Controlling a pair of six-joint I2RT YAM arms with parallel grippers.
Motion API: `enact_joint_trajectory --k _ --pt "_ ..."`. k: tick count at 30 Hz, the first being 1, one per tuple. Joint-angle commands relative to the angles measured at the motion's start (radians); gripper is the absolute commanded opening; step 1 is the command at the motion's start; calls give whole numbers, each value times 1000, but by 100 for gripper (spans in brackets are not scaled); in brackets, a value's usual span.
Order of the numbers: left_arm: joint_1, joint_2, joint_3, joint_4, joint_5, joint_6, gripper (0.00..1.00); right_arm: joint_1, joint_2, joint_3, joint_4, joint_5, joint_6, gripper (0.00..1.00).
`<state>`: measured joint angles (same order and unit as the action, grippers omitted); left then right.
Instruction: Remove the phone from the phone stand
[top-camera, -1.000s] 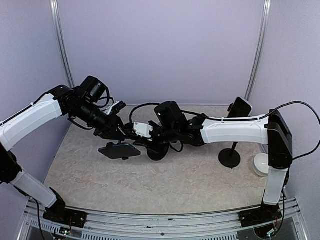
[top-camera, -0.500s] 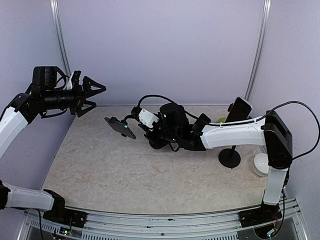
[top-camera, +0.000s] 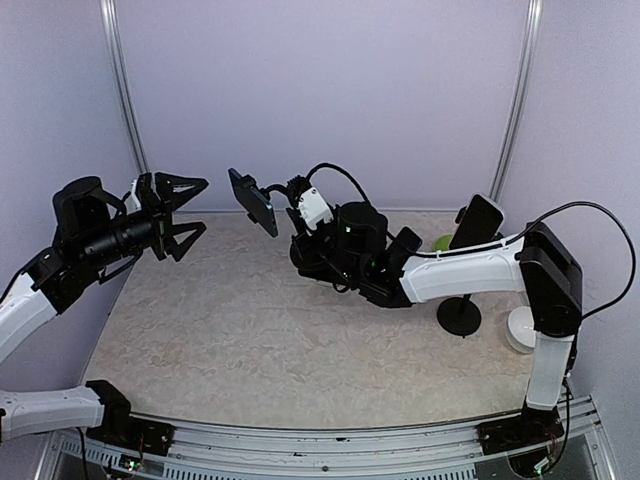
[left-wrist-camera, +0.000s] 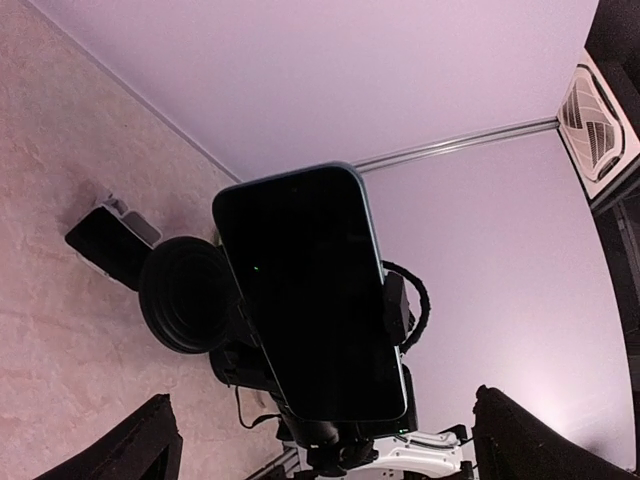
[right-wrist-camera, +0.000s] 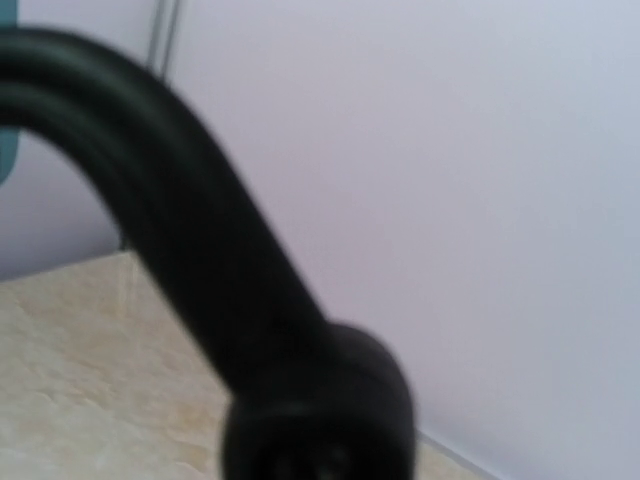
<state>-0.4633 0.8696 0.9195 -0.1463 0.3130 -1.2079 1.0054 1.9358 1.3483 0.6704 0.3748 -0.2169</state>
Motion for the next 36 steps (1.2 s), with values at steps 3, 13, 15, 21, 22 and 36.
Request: enact_joint_trajectory --k 3,13,15,21,22,36 --pt "-127 27 -97 324 -145 -136 99 7 -62 -56 268 -101 53 0" --pt "-189 109 -113 427 -210 -172 99 17 -73 -87 310 -113 26 0" --pt "-189 111 -120 428 -211 -181 99 17 -67 -76 310 -103 20 0" --pt "-187 113 -142 394 -217 -211 99 17 -50 -50 322 -86 1 0" --pt "-185 116 -144 397 -213 -215 99 17 -50 -46 321 -88 3 0" --pt "-170 221 -117 531 -96 -203 99 21 -48 -22 298 -135 51 0"
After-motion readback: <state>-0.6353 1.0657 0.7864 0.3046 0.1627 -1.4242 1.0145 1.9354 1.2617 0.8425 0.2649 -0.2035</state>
